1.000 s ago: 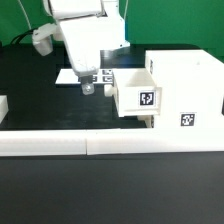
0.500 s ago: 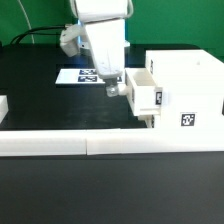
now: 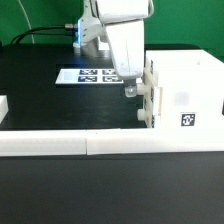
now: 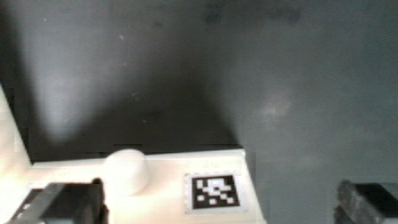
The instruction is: Assemble drawer
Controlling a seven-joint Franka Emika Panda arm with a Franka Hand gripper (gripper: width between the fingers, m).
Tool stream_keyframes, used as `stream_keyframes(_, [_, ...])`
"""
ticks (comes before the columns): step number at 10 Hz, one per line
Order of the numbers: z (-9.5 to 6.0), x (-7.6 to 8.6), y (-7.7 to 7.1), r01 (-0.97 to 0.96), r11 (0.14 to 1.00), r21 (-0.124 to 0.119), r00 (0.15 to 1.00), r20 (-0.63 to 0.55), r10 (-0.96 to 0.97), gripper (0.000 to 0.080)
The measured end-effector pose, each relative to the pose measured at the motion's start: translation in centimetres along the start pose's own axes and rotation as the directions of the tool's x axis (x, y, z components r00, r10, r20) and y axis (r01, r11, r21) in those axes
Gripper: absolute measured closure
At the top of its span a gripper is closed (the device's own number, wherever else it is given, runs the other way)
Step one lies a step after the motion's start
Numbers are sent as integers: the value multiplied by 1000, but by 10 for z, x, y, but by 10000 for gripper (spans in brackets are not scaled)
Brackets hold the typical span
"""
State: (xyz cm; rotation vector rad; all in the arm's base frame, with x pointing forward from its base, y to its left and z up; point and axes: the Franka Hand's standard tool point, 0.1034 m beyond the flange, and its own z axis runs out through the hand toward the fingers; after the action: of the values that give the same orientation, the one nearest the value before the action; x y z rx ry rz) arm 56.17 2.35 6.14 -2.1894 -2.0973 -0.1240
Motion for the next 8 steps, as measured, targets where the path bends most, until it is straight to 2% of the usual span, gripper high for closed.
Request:
stream_keyframes(4, [0,0,0,-24,1000,0,1000,1,24,151])
stream_keyframes(5, [-1,-10,-2,-16,1000,9,1000,3,16,151])
stream_keyframes(7, [-7,-35,-7,-35,999,9,999,12,35,151])
stream_keyframes(8, [-9,-40,-9,-44,999,8,999,14,44,151])
